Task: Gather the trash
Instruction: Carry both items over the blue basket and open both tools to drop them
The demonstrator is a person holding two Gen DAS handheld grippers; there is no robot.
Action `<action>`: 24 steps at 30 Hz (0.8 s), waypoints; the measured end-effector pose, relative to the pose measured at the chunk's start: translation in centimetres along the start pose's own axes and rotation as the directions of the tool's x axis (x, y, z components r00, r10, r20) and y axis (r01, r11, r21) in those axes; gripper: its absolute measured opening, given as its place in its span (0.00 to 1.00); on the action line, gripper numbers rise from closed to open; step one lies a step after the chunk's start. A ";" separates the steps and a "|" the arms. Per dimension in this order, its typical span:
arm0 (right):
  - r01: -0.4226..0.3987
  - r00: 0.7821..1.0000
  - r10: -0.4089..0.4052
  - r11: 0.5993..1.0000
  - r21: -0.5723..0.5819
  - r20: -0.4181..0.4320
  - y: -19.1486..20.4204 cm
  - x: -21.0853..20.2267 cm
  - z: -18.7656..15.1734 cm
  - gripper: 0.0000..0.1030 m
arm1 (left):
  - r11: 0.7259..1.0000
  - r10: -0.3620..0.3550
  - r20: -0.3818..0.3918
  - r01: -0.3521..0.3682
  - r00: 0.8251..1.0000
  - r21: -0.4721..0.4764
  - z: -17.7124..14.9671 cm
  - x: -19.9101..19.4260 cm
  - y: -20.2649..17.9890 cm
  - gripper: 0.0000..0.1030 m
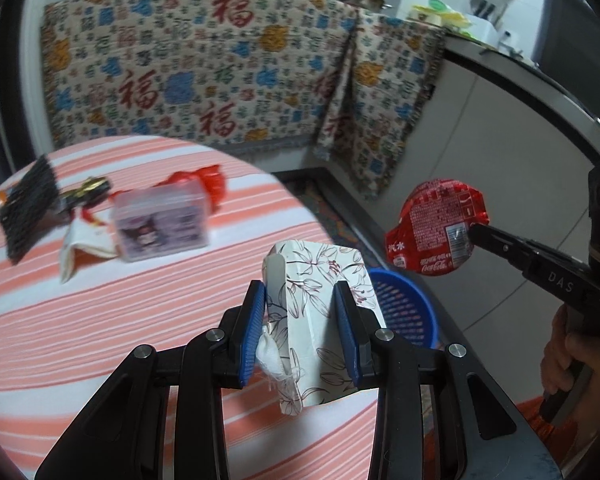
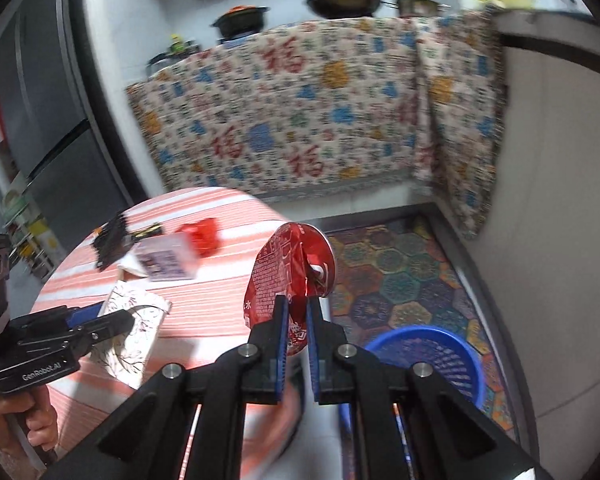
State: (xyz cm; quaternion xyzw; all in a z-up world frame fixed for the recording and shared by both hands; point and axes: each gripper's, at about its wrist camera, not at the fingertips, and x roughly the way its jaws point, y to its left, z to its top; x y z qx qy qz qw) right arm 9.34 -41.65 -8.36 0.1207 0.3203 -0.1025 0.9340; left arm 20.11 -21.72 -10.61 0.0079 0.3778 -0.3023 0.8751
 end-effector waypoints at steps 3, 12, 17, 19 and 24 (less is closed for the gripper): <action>0.040 0.999 -0.040 0.998 0.040 0.001 -3.1 -0.8 -0.3 0.08 | 0.999 -0.028 -0.011 0.028 1.000 0.024 0.6 1.5 -2.3 0.34; 0.154 0.988 -0.152 0.981 0.115 -0.028 -10.4 -0.7 -1.8 0.07 | 0.993 -0.081 -0.054 0.085 0.995 0.077 1.8 6.5 -8.7 0.34; 0.198 0.979 -0.188 0.970 0.145 -0.076 -13.9 0.8 -2.9 0.06 | 0.991 -0.088 -0.085 0.095 0.993 0.093 2.2 9.8 -10.9 0.34; 0.196 0.979 -0.181 0.964 0.179 -0.096 -15.3 1.4 -3.3 0.06 | 0.990 -0.090 -0.099 0.099 0.991 0.096 2.2 11.1 -11.5 0.34; 0.205 0.976 -0.182 0.956 0.211 -0.124 -17.3 3.0 -3.4 0.05 | 0.990 -0.084 -0.143 0.099 0.986 0.103 1.6 14.5 -12.8 0.34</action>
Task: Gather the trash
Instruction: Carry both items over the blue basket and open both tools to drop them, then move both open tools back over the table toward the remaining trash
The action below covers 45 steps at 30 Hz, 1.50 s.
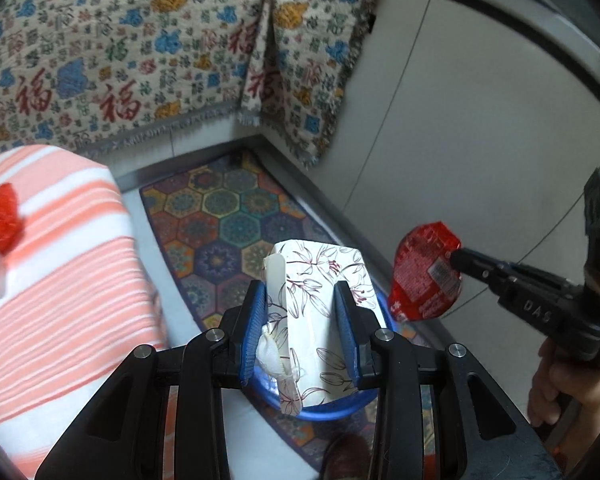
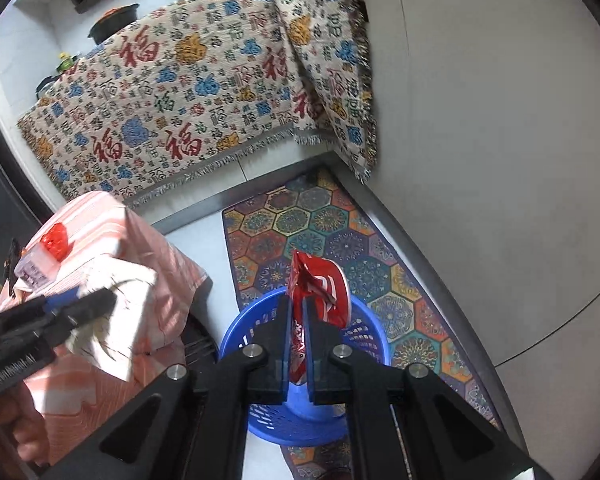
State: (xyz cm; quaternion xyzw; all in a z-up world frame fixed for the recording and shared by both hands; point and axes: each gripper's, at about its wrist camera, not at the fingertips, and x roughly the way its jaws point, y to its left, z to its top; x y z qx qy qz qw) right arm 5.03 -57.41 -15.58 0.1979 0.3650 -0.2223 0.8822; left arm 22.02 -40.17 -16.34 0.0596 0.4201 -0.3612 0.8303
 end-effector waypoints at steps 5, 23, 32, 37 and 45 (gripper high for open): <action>0.004 1.000 -0.004 1.000 0.007 -0.016 -0.6 1.5 0.5 0.05 | 1.000 0.009 -0.044 -0.008 0.999 0.020 -0.1 3.5 -1.0 0.34; 0.031 0.998 -0.034 0.999 0.041 0.061 -1.7 0.7 2.1 0.51 | 1.000 -0.012 -0.037 0.011 0.999 -0.026 -0.1 4.2 -1.0 0.70; 0.021 0.987 -0.012 0.998 -0.055 0.160 2.7 -2.2 3.2 0.51 | 0.999 0.041 0.026 -0.041 0.999 0.006 -3.3 -6.1 2.9 0.70; -0.042 0.986 0.068 0.985 -0.166 0.152 8.5 -2.7 2.5 0.51 | 0.988 0.154 -0.018 -0.155 0.988 -0.016 -7.9 -10.1 8.8 0.70; -0.215 0.968 0.248 0.892 -0.398 0.033 21.6 -2.1 -1.7 0.51 | 0.921 0.346 -0.047 -0.349 0.937 -0.176 -12.7 -14.2 19.4 0.70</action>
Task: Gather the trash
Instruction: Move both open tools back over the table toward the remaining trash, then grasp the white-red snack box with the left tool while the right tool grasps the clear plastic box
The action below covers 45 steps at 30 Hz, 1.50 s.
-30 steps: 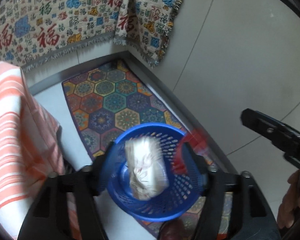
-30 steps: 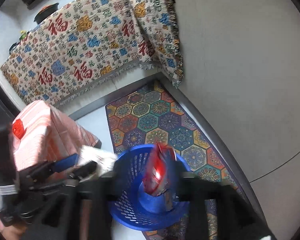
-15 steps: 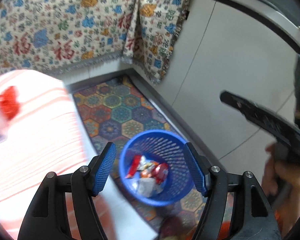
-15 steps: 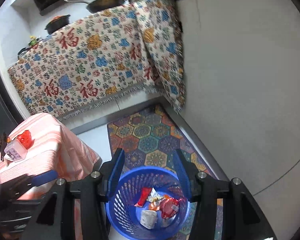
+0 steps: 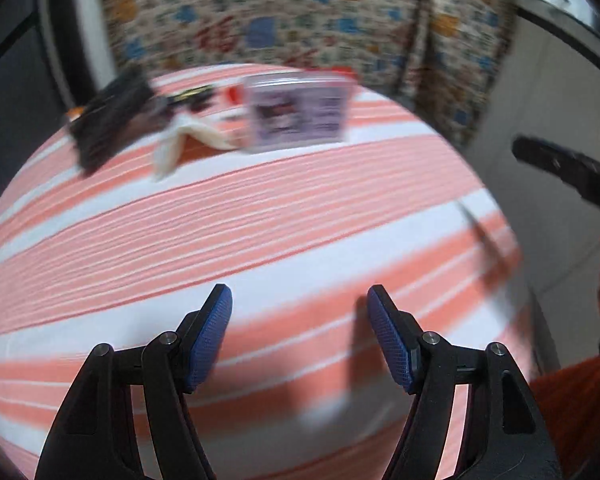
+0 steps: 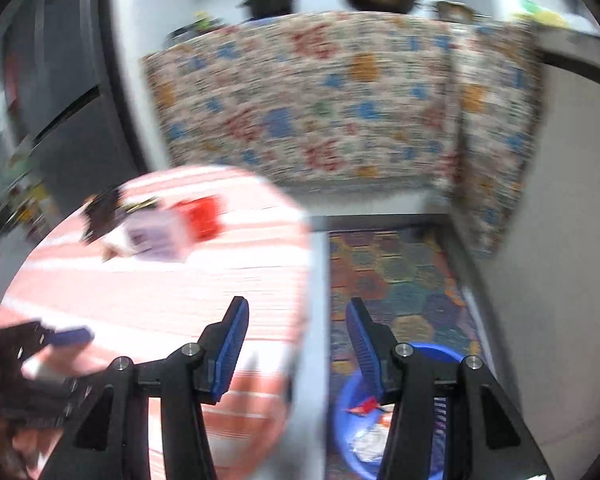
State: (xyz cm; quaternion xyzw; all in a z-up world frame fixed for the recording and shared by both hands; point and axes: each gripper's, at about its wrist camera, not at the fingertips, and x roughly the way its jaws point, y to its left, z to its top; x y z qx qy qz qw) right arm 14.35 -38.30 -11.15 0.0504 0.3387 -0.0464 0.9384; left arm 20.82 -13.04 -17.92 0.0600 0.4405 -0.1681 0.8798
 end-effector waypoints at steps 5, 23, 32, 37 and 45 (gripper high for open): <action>-0.088 0.994 0.082 0.992 -0.092 -0.067 6.5 2.9 -0.6 0.50 | 0.995 0.070 0.023 -0.068 0.997 -0.074 0.5 0.8 4.5 0.71; -0.084 0.994 0.077 0.991 -0.100 -0.075 8.6 5.8 0.2 0.50 | 0.964 0.132 0.040 -0.119 0.990 -0.236 10.4 7.6 7.5 0.69; -0.066 0.996 0.062 0.995 -0.072 -0.063 7.3 6.3 1.0 0.50 | 0.982 0.137 0.106 -0.121 0.985 -0.149 10.2 6.7 6.5 0.25; -0.072 0.995 0.067 0.995 -0.065 -0.070 7.0 6.8 1.3 0.50 | 0.986 0.098 0.120 -0.081 0.988 -0.144 8.4 4.5 7.8 0.16; -0.111 0.991 0.103 0.989 -0.096 -0.084 7.3 8.2 2.0 0.52 | 0.995 0.075 0.084 -0.069 0.994 -0.066 2.6 -0.2 10.0 0.16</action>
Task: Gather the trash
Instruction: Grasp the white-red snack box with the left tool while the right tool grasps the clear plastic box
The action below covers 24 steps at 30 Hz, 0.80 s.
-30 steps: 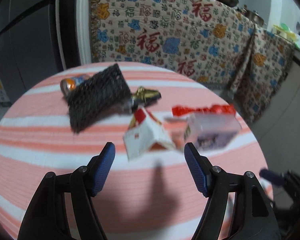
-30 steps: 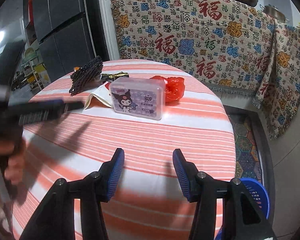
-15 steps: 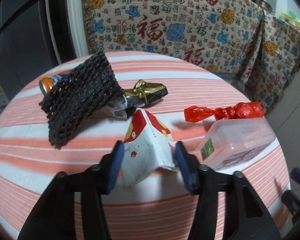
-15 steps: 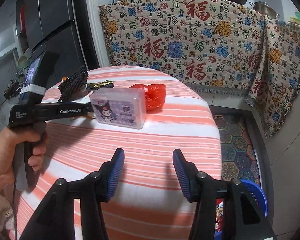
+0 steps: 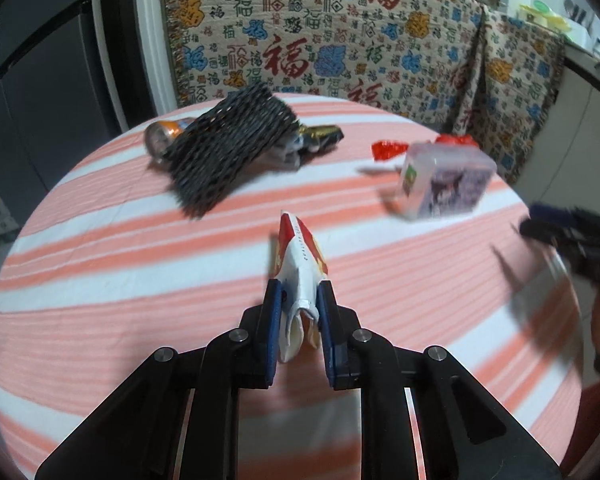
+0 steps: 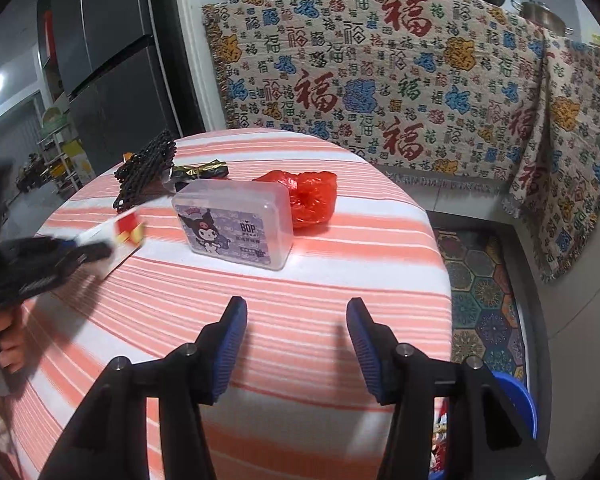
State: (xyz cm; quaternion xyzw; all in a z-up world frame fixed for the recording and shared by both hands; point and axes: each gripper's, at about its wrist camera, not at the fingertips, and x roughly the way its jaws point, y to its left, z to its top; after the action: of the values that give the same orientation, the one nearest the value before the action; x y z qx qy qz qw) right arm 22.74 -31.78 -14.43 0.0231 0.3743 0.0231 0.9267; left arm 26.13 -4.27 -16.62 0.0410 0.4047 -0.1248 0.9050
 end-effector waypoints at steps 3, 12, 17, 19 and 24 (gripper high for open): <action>-0.023 1.000 0.023 1.000 0.001 -0.009 -0.1 1.0 0.7 0.52 | 1.000 0.005 -0.003 -0.005 1.000 -0.007 -1.6 -1.7 1.1 0.16; -0.071 0.997 0.072 0.997 0.037 -0.010 1.2 3.9 3.0 0.52 | 0.998 0.022 0.038 -0.020 0.999 -0.067 -4.1 -3.3 3.6 0.17; -0.132 0.991 0.132 0.991 -0.009 -0.020 3.2 5.0 3.4 0.54 | 0.998 0.020 0.042 -0.018 0.999 -0.067 -4.2 -3.5 4.2 0.17; -0.266 0.964 0.265 0.963 -0.042 -0.015 4.3 4.2 3.1 0.54 | 0.997 0.024 0.042 -0.020 0.999 -0.076 -4.1 -3.5 4.5 0.17; -0.436 0.900 0.427 0.877 -0.205 -0.085 7.7 2.1 1.2 0.52 | 0.996 0.029 0.037 -0.025 0.999 -0.089 -4.0 -3.4 4.9 0.17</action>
State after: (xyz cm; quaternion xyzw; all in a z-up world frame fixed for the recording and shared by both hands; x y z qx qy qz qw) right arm 24.92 -23.97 -14.55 0.0033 0.3722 0.2705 0.8879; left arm 22.34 1.81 -16.90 0.0038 0.3917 -0.0952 0.9151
